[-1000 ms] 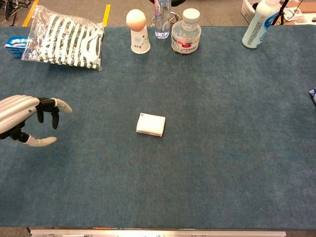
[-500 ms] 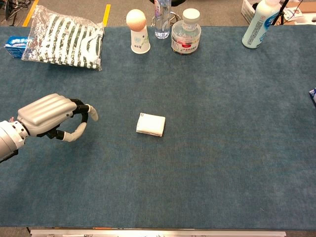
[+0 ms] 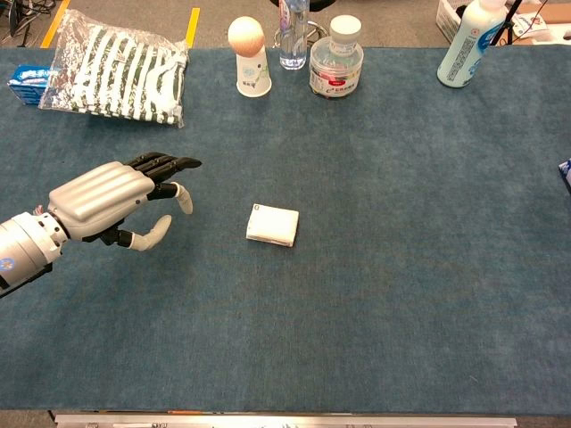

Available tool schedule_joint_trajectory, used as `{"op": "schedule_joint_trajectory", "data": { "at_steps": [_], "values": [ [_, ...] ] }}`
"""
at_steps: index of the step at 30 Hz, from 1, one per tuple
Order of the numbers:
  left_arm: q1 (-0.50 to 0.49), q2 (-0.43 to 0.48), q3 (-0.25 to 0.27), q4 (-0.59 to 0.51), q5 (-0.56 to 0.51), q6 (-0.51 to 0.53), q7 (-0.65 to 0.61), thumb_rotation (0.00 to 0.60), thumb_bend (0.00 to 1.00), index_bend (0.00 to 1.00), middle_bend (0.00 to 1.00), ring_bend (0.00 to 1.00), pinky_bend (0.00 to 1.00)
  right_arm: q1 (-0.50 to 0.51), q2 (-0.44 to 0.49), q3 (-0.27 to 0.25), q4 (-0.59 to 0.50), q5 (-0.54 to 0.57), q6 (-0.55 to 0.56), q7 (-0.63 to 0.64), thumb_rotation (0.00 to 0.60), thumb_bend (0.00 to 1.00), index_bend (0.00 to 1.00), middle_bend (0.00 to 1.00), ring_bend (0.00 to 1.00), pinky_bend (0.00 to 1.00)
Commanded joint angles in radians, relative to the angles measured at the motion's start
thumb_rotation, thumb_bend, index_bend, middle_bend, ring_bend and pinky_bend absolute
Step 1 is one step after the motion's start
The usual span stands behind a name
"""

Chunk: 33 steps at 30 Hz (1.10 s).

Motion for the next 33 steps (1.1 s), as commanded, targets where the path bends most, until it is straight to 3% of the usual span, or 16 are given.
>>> {"op": "schedule_joint_trajectory", "data": {
  "at_steps": [1, 11, 16, 33],
  "values": [
    [-0.008, -0.025, 0.000, 0.017, 0.003, 0.001, 0.009, 0.351, 0.60, 0.35, 0.00, 0.00, 0.00, 0.001, 0.000, 0.000, 0.001, 0.002, -0.003, 0.000, 0.600, 0.22, 0.59, 0.56, 0.41, 0.45],
    [-0.051, -0.110, -0.016, 0.064, -0.023, -0.037, 0.025, 0.330, 0.61, 0.34, 0.00, 0.00, 0.00, 0.003, 0.000, 0.000, 0.004, 0.007, -0.009, 0.004, 0.600, 0.22, 0.59, 0.56, 0.42, 0.45],
    [-0.063, -0.130, -0.022, 0.072, -0.037, -0.044, 0.027, 0.281, 0.68, 0.29, 0.00, 0.00, 0.00, 0.003, 0.001, -0.001, 0.003, 0.008, -0.011, 0.005, 0.600, 0.22, 0.59, 0.56, 0.41, 0.45],
    [-0.083, -0.189, -0.018, 0.101, -0.067, -0.044, 0.040, 0.286, 0.70, 0.22, 0.00, 0.00, 0.00, 0.004, -0.002, -0.003, 0.007, 0.013, -0.017, 0.004, 0.600, 0.22, 0.59, 0.56, 0.41, 0.45]
  ]
}}
